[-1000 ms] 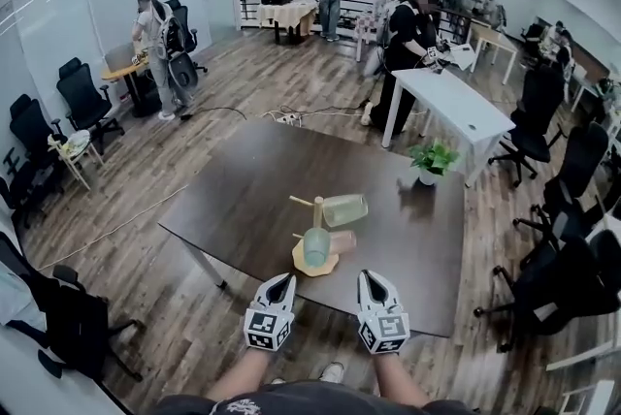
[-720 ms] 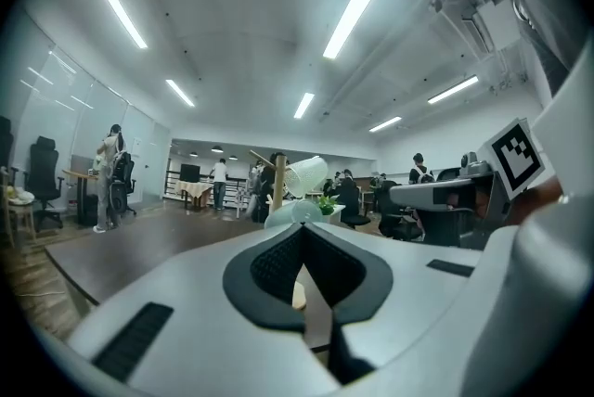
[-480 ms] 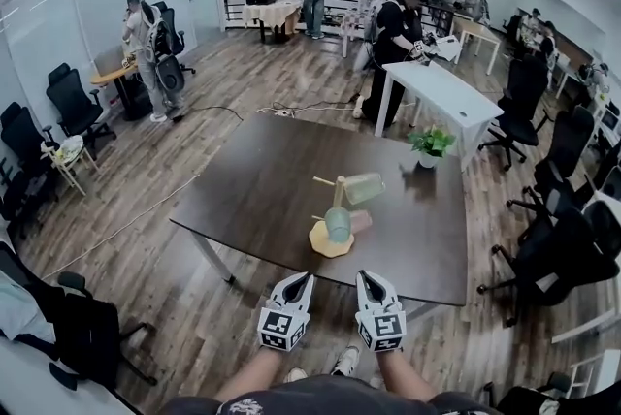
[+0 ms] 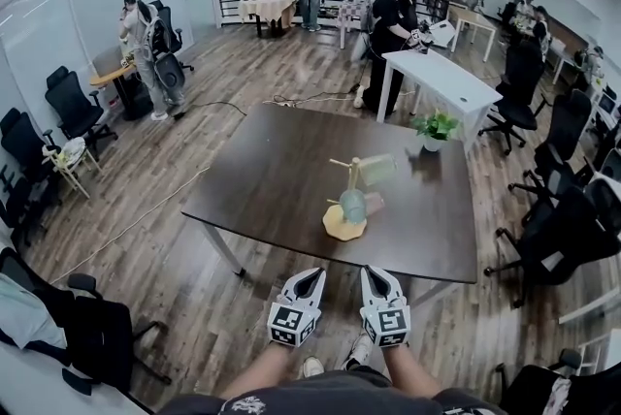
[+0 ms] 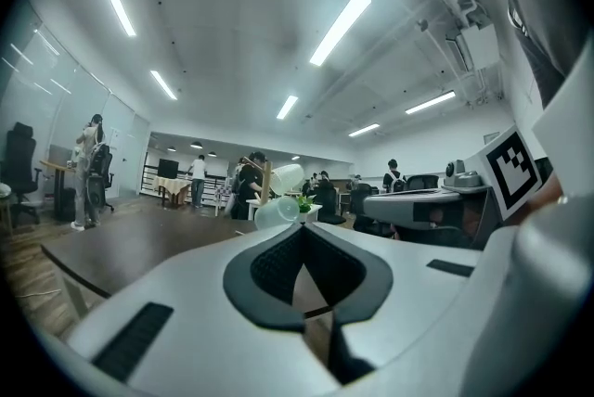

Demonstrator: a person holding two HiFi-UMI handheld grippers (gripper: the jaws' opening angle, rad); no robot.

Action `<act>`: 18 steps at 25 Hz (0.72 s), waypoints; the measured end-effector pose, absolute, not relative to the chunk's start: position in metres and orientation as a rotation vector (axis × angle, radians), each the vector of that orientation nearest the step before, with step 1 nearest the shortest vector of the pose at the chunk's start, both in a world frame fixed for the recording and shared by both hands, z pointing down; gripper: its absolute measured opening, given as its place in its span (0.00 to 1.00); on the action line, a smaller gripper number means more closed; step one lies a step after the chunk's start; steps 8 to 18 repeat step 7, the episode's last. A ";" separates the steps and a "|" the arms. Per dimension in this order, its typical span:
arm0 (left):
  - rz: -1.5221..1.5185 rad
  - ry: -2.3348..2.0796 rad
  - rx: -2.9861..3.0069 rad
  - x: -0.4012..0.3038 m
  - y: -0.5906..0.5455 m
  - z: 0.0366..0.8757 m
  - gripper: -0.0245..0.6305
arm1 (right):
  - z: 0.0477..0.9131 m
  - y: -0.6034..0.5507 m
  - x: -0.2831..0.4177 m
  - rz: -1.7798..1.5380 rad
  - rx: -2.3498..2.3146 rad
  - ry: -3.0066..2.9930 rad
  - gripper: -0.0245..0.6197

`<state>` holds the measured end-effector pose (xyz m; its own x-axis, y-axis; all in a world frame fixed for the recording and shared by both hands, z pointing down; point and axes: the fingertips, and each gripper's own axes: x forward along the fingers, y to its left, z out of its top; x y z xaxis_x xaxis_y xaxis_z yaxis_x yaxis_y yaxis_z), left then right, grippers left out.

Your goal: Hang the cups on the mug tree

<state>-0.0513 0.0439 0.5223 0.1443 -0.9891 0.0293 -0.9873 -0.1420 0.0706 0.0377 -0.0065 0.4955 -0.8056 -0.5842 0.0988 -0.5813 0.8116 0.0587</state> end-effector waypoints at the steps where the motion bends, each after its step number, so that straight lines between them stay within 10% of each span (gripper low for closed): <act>1: -0.041 -2.002 2.326 -0.051 0.046 0.522 0.05 | 0.495 -0.004 0.037 -0.045 0.933 -2.881 0.08; 18: -0.061 -1.982 2.341 -0.051 0.055 0.523 0.05 | 0.497 0.006 0.033 -0.030 0.939 -2.864 0.08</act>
